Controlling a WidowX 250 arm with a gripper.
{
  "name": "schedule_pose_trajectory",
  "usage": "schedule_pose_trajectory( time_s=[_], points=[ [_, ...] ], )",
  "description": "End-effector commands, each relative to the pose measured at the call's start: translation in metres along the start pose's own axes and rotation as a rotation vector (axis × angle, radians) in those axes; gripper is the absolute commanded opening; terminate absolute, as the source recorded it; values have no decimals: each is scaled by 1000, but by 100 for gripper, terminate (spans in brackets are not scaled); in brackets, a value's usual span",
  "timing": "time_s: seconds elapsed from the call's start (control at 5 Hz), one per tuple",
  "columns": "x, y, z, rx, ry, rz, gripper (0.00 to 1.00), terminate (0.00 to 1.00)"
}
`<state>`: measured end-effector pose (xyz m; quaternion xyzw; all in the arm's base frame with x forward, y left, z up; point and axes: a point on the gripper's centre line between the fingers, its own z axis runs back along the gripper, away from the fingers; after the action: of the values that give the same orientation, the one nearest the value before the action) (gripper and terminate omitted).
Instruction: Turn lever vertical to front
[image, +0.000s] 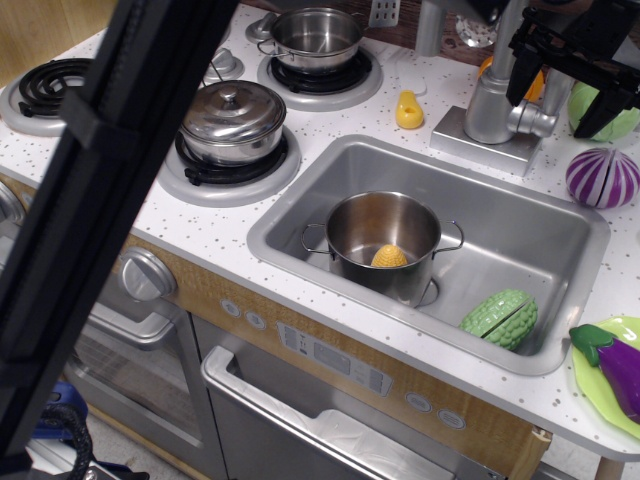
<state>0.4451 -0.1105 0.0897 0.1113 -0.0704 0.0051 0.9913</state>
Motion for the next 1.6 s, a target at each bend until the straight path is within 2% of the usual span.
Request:
schedule_pose_trajectory(
  time_s=[0.0, 0.2, 0.4, 0.6, 0.8, 1.4],
  points=[
    [0, 0, 0, 0, 0, 0, 100, 0],
    [12, 0, 2, 15, -63, 22, 100, 0],
    [23, 2, 13, 48, -115, 33, 100, 0],
    [31, 3, 29, 94, -216, 56, 100, 0],
    [45, 4, 37, 84, -291, 71, 100, 0],
    [73, 13, 17, 36, -326, 52, 100, 0]
  ],
)
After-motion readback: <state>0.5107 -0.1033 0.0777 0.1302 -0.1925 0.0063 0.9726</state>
